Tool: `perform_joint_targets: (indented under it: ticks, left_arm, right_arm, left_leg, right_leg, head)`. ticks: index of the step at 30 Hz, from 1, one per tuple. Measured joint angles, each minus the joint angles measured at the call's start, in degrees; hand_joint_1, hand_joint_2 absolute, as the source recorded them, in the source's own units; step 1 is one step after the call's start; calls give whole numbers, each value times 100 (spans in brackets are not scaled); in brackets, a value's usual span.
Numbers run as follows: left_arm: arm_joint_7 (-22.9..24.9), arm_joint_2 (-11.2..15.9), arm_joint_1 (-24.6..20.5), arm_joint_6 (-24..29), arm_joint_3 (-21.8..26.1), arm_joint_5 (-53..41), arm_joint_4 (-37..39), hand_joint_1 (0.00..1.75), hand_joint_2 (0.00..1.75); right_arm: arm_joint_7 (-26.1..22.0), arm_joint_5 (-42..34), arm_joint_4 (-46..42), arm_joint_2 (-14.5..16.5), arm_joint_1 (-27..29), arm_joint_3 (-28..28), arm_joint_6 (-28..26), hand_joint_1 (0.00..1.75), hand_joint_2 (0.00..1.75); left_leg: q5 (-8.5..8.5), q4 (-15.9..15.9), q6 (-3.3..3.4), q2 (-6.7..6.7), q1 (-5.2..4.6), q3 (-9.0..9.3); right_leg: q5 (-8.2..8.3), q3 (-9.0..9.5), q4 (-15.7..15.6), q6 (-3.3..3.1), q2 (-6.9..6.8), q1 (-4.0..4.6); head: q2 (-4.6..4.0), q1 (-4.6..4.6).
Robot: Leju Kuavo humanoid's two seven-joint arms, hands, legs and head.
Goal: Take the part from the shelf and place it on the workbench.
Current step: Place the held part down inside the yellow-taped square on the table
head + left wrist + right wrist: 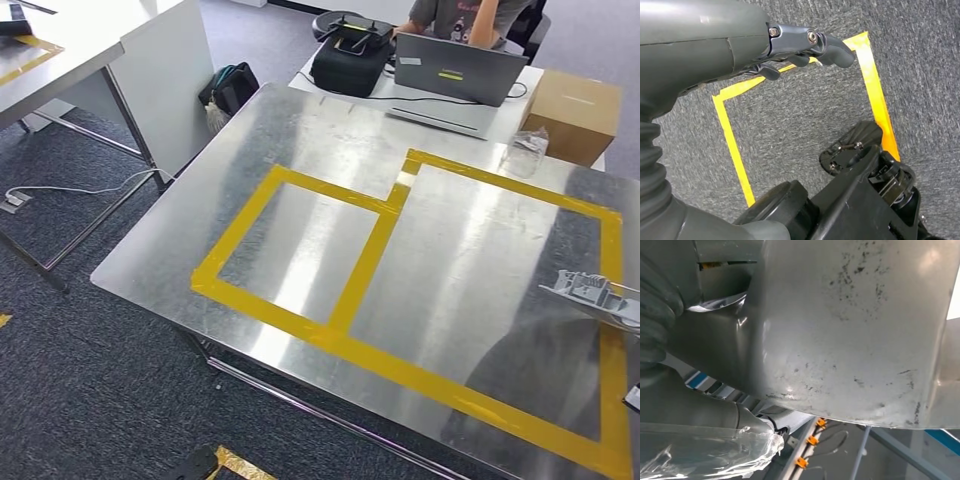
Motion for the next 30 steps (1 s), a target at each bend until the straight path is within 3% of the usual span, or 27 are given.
perform_joint_targets:
  ticks: [6,10,12,15,17,18,19,20,24,30]
  left_arm:
    - [109,-1,-16,-56,-115,35,-21,0,175]
    - [122,-4,-15,42,-289,414,-21,0,175]
    - [118,7,-11,91,-444,603,-21,0,175]
    - [117,24,-15,111,-563,662,-21,0,175]
    - [117,31,-12,129,-598,679,-21,0,175]
    - [117,32,-1,143,-607,688,-21,0,175]
    - [117,34,17,155,-611,699,-21,0,175]
    - [117,36,35,167,-612,712,-21,0,175]
    - [111,53,82,201,-612,743,-21,0,175]
    - [75,65,130,221,-611,816,-21,0,175]
  right_arm:
    - [105,0,-72,27,184,416,-1,175,175]
    - [329,14,203,229,387,807,93,175,175]
    - [1389,18,366,26,560,1274,505,175,175]
    - [4445,-34,482,-786,674,2676,1156,175,175]
    - [6248,-272,530,-1078,681,3650,1305,175,175]
    - [6740,-486,537,-1159,706,4012,1360,175,175]
    - [6913,-768,538,-1216,735,4278,1435,175,175]
    - [6788,-1103,551,-1255,766,4469,1525,175,175]
    - [5507,-1843,594,-1338,902,4854,1721,175,175]
    - [5067,-2969,596,-1302,940,4937,1977,175,175]
  left_leg:
    - [-3,0,-4,1,7,1]
    - [-9,-2,-7,-2,13,-2]
    - [-4,-6,-6,-12,3,-19]
    - [0,-8,-6,-4,11,-12]
    - [-3,-8,-6,-2,25,6]
    - [-5,-8,-5,-8,26,11]
    - [-5,-9,-5,-14,26,13]
    - [-5,-9,-7,-17,25,11]
    - [-3,-12,-8,-13,20,5]
    - [-8,-13,-10,-14,21,5]
  right_leg:
    - [-4,5,0,-4,2,6]
    - [-17,21,0,-15,-5,15]
    - [-9,49,6,-6,-15,11]
    - [-4,24,0,-15,-3,12]
    - [-11,11,-15,-28,-8,20]
    - [-15,20,-18,-27,-16,21]
    - [-15,24,-17,-24,-23,22]
    - [-15,23,-17,-22,-27,24]
    - [-7,15,-15,-19,-18,20]
    - [-16,14,-15,-21,-23,20]
  head:
    - [0,-2]
    - [0,-1]
    - [0,-2]
    - [0,-1]
    - [0,1]
    - [0,-1]
    - [0,-2]
    - [0,1]
    - [0,-4]
    - [0,-7]
